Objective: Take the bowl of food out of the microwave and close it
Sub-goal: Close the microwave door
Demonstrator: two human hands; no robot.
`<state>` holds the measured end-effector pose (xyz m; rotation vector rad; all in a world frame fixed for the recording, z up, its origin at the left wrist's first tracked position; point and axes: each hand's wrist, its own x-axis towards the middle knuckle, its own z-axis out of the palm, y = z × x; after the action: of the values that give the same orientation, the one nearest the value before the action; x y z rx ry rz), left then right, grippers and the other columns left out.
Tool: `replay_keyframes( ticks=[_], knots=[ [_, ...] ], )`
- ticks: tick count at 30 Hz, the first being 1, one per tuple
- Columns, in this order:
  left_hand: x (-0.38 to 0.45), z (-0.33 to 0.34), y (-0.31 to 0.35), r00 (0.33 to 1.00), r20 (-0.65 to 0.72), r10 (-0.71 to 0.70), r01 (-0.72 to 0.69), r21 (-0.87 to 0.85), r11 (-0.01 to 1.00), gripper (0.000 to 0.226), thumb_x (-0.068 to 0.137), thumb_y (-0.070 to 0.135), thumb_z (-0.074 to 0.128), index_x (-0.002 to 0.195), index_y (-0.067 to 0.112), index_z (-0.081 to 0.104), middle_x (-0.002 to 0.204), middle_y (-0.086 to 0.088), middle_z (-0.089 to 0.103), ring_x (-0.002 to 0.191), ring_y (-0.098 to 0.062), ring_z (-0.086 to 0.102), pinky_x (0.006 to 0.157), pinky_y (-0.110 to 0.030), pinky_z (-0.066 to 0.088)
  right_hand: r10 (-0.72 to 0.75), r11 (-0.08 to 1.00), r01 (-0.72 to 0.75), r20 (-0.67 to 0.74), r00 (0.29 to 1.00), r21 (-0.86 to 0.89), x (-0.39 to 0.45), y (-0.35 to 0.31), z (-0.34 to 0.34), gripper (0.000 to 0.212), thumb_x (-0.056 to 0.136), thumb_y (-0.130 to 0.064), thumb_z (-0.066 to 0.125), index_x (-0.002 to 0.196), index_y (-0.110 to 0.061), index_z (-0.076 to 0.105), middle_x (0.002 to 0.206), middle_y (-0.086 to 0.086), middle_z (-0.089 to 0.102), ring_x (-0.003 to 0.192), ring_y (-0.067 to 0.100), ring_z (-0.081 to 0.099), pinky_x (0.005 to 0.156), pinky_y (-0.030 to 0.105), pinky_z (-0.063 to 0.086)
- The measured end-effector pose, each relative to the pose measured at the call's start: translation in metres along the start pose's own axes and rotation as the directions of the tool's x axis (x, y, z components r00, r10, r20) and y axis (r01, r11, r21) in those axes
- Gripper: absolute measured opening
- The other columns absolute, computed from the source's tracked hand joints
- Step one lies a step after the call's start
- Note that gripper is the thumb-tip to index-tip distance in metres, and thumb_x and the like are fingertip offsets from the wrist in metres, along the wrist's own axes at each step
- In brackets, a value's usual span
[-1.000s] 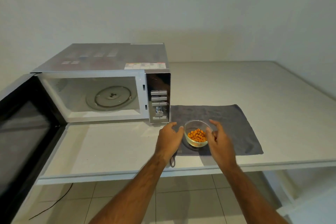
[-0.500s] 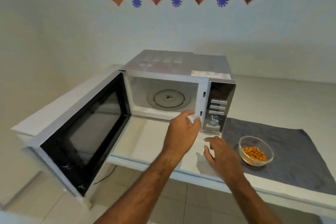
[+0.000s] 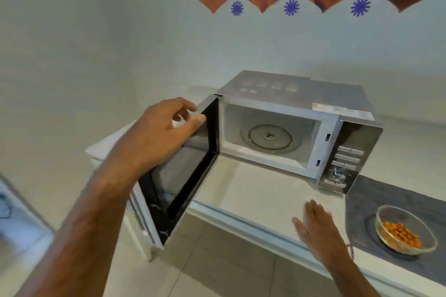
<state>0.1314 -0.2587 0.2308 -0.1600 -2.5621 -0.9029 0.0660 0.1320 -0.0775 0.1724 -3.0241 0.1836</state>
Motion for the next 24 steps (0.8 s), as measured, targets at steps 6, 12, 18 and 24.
replay_keyframes(
  ticks=[6,12,18,24],
  knots=[
    [-0.011,-0.032,-0.107,0.964,0.037,-0.263,0.261,-0.315,0.912,0.034,0.104,0.051,0.055,0.101,0.027,0.079,0.1,0.01,0.08,0.096,-0.009,0.073,0.083,-0.034,0.055,0.074,0.995,-0.067,0.1,0.992,-0.074,0.0,-0.006,0.002,0.078,0.106,-0.059,0.023,0.164,-0.008,0.012,0.174,0.014,0.008,0.161,0.031,0.011,0.13,0.045,0.012],
    [-0.064,0.009,-0.174,0.916,0.193,-0.352,0.377,-0.716,0.588,0.072,0.088,0.073,0.062,0.112,0.005,0.071,0.103,-0.016,0.067,0.096,-0.031,0.061,0.078,-0.033,0.053,0.073,0.995,-0.066,0.094,0.993,-0.073,0.001,-0.007,0.002,0.079,0.105,-0.059,0.022,0.163,-0.007,0.014,0.173,0.015,0.011,0.16,0.031,0.013,0.13,0.046,0.013],
    [-0.083,0.037,-0.183,0.899,0.338,-0.278,0.417,-0.853,0.313,0.083,0.066,0.08,0.08,0.124,0.021,0.078,0.131,-0.015,0.072,0.117,-0.029,0.072,0.098,-0.047,0.059,0.07,0.998,-0.07,0.126,0.99,-0.009,0.0,-0.008,-0.001,0.08,0.105,-0.06,0.022,0.165,-0.008,0.007,0.174,0.014,0.001,0.161,0.028,0.003,0.131,0.043,0.005],
    [-0.08,0.065,-0.155,0.897,0.424,-0.123,0.44,-0.835,0.33,0.077,0.046,0.081,0.089,0.086,0.016,0.085,0.069,-0.007,0.07,0.057,-0.013,0.068,0.052,-0.017,0.054,0.079,0.997,-0.08,0.129,0.989,0.004,-0.002,-0.008,-0.003,0.079,0.106,-0.058,0.023,0.165,-0.007,0.005,0.174,0.014,0.0,0.162,0.028,0.001,0.131,0.042,0.004]
  ],
)
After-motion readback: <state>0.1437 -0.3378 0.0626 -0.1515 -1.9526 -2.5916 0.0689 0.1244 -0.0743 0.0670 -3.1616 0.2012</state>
